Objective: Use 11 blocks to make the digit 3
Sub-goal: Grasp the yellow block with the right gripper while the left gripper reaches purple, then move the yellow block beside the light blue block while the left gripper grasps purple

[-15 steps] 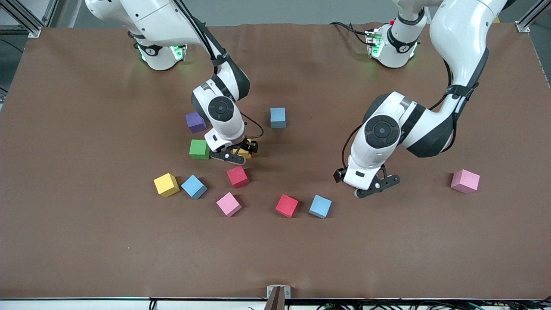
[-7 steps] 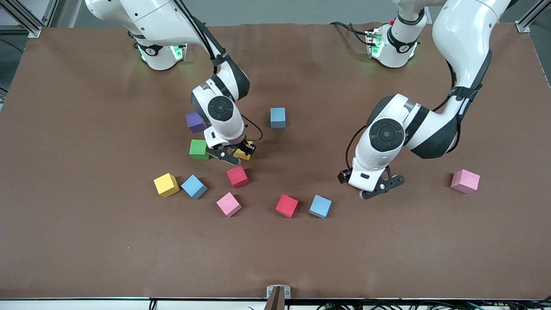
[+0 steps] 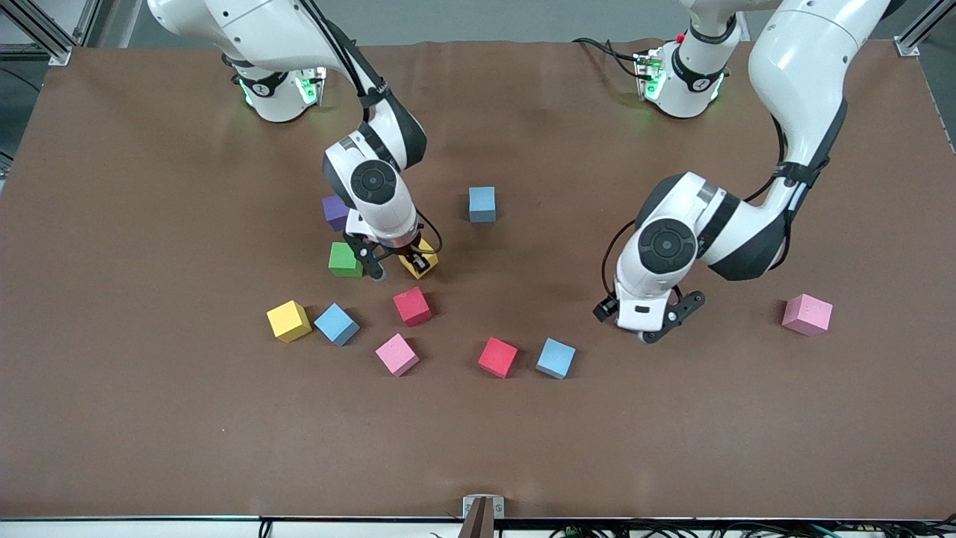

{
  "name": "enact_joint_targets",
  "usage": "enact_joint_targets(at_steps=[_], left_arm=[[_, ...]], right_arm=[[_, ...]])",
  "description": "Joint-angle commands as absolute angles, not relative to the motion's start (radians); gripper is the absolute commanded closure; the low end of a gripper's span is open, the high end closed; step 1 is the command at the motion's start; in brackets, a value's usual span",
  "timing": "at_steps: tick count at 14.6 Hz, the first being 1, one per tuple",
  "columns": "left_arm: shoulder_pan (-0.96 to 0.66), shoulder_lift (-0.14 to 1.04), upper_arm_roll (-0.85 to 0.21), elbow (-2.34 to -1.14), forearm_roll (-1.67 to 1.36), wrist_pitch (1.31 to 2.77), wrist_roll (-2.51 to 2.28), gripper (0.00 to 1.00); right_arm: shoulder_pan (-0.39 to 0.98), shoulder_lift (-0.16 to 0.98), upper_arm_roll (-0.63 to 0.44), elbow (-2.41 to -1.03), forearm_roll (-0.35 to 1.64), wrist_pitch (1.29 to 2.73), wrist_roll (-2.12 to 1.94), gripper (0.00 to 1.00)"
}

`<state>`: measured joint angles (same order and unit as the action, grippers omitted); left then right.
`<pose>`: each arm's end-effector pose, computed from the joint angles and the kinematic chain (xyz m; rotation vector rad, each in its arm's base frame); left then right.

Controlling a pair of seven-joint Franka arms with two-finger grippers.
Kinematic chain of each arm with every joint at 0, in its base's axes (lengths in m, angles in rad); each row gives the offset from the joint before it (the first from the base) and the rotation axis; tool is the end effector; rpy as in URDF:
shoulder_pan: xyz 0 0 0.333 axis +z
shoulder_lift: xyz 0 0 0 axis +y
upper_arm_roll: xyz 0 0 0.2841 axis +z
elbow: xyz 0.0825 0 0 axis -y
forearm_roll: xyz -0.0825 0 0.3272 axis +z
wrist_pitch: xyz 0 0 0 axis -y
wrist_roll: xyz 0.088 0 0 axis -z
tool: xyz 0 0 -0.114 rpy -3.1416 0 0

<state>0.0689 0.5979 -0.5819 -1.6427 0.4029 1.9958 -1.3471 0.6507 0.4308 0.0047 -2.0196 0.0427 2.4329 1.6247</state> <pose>0.5534 -0.2356 0.2968 -2.8332 -1.0341 0.0758 0.4373 0.3365 0.2417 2.7516 -1.5075 -0.0535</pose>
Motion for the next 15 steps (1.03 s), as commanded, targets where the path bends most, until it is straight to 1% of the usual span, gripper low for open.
enact_joint_targets(at_steps=[1, 3, 6, 9, 11, 13, 15], left_arm=[[0.109, 0.620, -0.589, -1.654, 0.407, 2.036, -1.452, 0.00], [0.156, 0.620, -0.589, -1.675, 0.408, 2.037, -1.523, 0.00], [0.192, 0.623, -0.589, -1.722, 0.407, 2.074, -1.572, 0.00], [0.230, 0.632, -0.589, -1.808, 0.410, 2.218, -1.583, 0.01], [0.241, 0.635, -0.588, -1.847, 0.420, 2.275, -1.583, 0.01], [0.245, 0.638, -0.588, -1.870, 0.420, 2.325, -1.583, 0.01], [0.245, 0.644, -0.588, -1.900, 0.420, 2.379, -1.583, 0.04]], right_arm=[[0.655, 0.289, 0.009, -2.179, 0.040, 2.445, 1.779, 1.00], [0.663, 0.255, 0.011, -2.229, 0.040, 2.445, 1.891, 1.00], [0.695, 0.253, 0.011, -2.253, 0.040, 2.456, 2.044, 1.00], [0.715, 0.255, 0.012, -2.264, 0.040, 2.500, 2.178, 1.00], [0.730, 0.256, 0.012, -2.286, 0.041, 2.554, 2.233, 1.00], [0.733, 0.262, 0.014, -2.286, 0.049, 2.563, 2.261, 1.00], [0.751, 0.264, 0.014, -2.290, 0.052, 2.588, 2.293, 1.00]])
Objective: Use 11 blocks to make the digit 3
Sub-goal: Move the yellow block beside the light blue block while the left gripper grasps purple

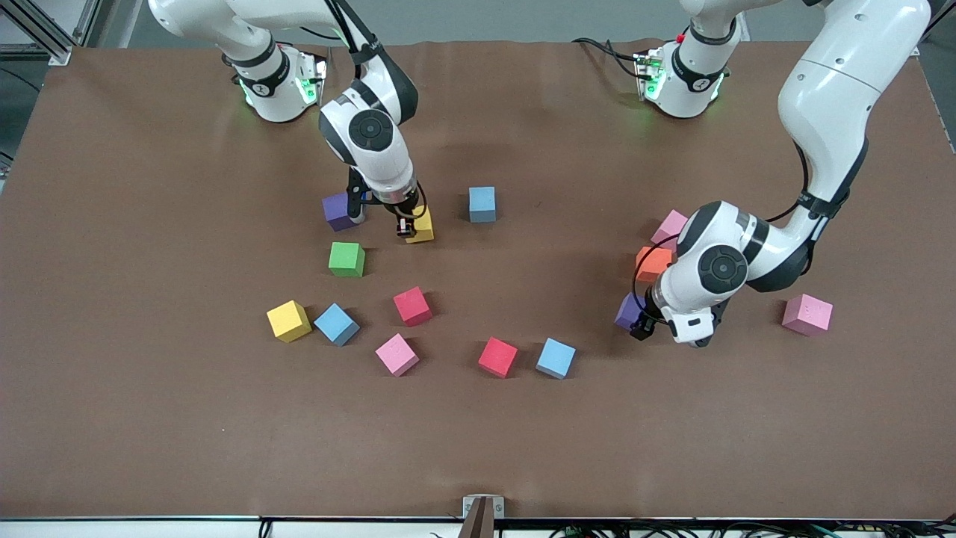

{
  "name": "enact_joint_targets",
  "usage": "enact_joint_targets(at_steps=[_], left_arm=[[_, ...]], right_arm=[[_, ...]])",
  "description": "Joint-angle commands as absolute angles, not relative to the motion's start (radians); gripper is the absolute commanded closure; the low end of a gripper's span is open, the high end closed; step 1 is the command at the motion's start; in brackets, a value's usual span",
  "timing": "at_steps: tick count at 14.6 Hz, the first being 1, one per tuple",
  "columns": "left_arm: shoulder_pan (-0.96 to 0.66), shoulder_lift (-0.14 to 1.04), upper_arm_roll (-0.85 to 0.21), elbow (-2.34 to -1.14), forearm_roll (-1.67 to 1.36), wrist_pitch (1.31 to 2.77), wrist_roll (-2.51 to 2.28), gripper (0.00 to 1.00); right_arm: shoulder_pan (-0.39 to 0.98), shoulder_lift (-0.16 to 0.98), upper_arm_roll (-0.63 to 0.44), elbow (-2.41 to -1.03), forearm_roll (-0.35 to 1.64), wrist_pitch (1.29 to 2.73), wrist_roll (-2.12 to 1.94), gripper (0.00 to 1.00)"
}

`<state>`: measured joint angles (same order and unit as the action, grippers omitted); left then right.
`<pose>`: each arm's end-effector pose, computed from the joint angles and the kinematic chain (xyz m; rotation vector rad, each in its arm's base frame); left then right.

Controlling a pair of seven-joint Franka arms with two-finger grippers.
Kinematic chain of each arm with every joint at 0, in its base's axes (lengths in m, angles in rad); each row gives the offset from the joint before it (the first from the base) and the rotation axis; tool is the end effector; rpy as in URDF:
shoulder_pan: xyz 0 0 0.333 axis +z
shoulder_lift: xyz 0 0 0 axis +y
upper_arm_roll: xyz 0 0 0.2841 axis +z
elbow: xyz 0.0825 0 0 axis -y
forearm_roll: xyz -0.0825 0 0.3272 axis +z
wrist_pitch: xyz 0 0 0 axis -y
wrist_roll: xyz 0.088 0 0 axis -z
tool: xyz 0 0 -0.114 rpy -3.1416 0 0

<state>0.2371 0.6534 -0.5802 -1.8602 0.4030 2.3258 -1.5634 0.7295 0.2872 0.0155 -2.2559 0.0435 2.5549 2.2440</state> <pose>0.5514 -0.1692 0.2165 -2.7380 -1.5264 0.1213 0.3689 0.3397 0.2453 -2.2498 2.1723 0.0433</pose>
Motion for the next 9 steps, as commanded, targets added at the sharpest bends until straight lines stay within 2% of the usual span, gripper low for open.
enact_joint_targets(at_steps=[1, 6, 9], left_arm=[[0.247, 0.649, -0.586, -1.905, 0.420, 2.390, -1.583, 0.11], [0.235, 0.635, -0.591, -1.904, 0.420, 2.391, -1.751, 0.76], [0.232, 0.623, -0.642, -1.927, 0.422, 2.385, -1.873, 0.76]], right_arm=[[0.755, 0.264, 0.015, -2.289, 0.052, 2.591, 2.302, 1.00], [0.775, 0.276, 0.020, -2.287, 0.080, 2.634, 2.304, 1.00], [0.790, 0.296, 0.020, -2.286, 0.100, 2.661, 2.304, 1.00]])
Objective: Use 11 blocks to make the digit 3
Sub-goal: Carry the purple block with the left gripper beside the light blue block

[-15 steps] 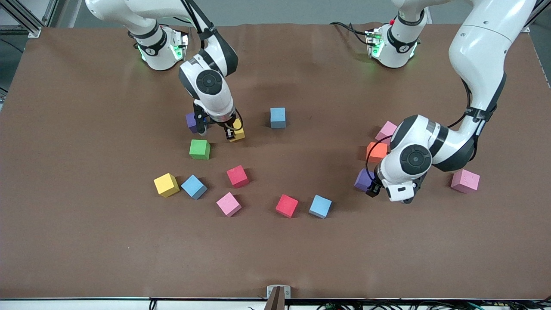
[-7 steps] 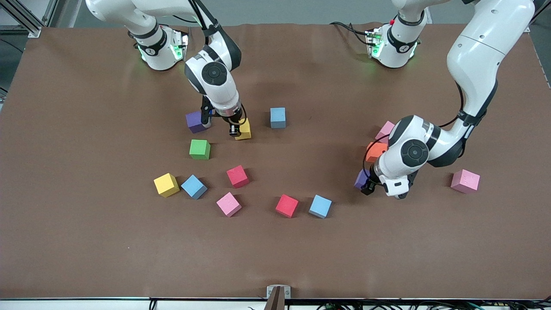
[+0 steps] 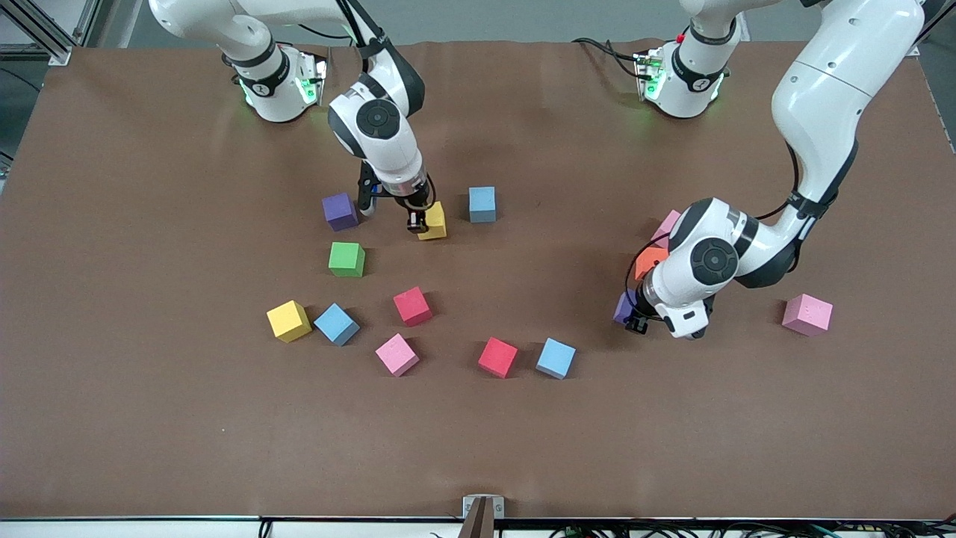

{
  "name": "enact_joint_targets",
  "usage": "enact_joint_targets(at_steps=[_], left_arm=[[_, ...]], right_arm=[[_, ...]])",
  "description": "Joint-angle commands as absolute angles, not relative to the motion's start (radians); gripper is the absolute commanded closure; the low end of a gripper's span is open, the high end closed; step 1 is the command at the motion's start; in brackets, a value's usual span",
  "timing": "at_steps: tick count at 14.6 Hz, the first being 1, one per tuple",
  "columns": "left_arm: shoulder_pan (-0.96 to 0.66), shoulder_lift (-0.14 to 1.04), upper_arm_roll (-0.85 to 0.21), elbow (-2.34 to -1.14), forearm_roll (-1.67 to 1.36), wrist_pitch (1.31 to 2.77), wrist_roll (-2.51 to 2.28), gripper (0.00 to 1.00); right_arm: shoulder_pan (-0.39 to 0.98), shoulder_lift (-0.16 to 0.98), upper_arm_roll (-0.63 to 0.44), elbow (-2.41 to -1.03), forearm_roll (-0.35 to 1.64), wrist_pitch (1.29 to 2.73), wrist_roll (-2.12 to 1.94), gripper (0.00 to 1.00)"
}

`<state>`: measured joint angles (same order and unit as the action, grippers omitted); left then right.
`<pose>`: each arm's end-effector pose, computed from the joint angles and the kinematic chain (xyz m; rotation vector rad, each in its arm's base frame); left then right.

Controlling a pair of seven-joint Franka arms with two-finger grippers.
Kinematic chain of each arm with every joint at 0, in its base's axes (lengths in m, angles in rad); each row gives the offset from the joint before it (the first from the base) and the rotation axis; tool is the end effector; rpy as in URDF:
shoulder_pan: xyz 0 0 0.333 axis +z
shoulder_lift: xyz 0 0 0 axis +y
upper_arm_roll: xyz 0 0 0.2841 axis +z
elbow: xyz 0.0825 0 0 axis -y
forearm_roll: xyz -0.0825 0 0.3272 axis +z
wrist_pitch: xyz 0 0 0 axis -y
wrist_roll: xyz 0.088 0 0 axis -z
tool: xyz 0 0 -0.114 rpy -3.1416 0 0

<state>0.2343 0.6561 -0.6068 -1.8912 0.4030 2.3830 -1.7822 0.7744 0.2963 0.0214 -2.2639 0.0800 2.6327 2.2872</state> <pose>0.5426 -0.1886 0.2147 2.5622 1.7605 -0.1270 0.3555 0.3607 0.2452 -2.1794 2.1582 0.0699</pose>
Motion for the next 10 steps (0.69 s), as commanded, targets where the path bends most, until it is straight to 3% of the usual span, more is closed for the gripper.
enact_joint_targets(at_steps=[1, 10], left_arm=[[0.232, 0.603, -0.659, -1.942, 0.420, 2.381, -1.896, 0.76], [0.232, 0.538, -0.813, -2.075, 0.420, 2.381, -2.334, 0.77]], right_arm=[[0.792, 0.299, 0.020, -2.286, 0.100, 2.660, 2.304, 1.00], [0.834, 0.325, 0.021, -2.276, 0.144, 2.663, 2.306, 1.00]])
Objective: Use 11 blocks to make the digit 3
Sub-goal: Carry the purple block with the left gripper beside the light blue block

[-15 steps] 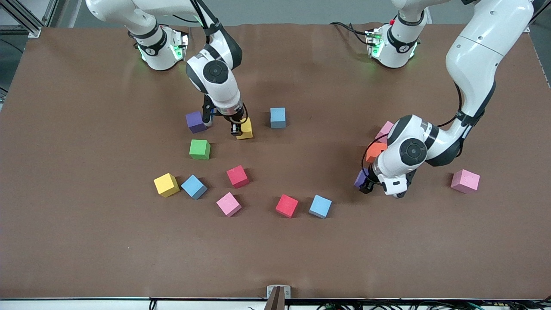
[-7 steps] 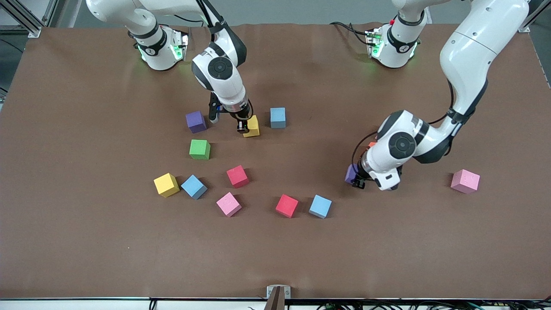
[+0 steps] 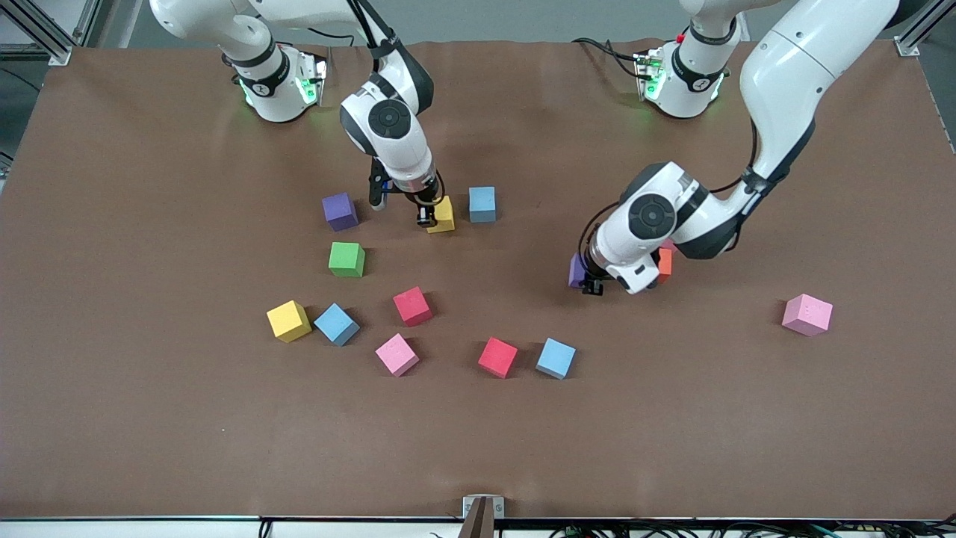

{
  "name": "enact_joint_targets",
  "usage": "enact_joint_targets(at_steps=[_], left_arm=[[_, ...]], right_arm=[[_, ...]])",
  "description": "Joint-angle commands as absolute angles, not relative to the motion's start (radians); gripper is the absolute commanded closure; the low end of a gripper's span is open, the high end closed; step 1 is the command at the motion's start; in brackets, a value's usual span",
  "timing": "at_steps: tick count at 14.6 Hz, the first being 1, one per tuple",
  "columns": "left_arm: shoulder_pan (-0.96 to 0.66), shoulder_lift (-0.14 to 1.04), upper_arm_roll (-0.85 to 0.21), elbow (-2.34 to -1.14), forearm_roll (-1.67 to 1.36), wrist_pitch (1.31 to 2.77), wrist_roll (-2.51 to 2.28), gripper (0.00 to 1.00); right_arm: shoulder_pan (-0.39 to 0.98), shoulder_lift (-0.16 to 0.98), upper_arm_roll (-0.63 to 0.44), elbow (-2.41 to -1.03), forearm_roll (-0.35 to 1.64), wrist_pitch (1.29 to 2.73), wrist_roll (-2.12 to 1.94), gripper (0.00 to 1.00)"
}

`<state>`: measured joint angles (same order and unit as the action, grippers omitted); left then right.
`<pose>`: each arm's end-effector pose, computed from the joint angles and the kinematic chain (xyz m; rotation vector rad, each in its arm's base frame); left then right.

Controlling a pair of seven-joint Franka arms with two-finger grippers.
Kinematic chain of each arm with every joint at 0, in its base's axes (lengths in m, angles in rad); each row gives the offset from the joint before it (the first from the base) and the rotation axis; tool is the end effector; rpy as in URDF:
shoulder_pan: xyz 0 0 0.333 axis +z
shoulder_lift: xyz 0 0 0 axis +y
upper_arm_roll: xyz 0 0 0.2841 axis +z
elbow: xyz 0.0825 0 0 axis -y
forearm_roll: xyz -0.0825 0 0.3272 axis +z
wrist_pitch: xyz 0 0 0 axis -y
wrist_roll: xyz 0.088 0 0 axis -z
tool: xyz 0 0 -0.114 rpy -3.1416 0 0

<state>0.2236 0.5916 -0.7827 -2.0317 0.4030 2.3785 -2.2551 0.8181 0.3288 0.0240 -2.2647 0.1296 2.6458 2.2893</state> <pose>0.4667 -0.2759 0.2325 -2.3209 -2.0999 0.2195 0.3380 0.3744 0.2296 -2.1936 2.1725 0.1113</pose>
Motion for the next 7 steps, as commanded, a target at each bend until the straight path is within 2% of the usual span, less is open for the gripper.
enact_joint_targets(at_steps=[1, 7], left_arm=[[0.229, 0.540, -0.822, -2.077, 0.420, 2.381, -2.362, 0.77], [0.117, 0.549, -0.834, -2.082, 0.422, 2.390, -2.607, 0.77]], right_arm=[[0.842, 0.325, 0.020, -2.276, 0.153, 2.665, 2.307, 1.00], [0.856, 0.339, 0.020, -2.276, 0.170, 2.689, 2.309, 1.00]])
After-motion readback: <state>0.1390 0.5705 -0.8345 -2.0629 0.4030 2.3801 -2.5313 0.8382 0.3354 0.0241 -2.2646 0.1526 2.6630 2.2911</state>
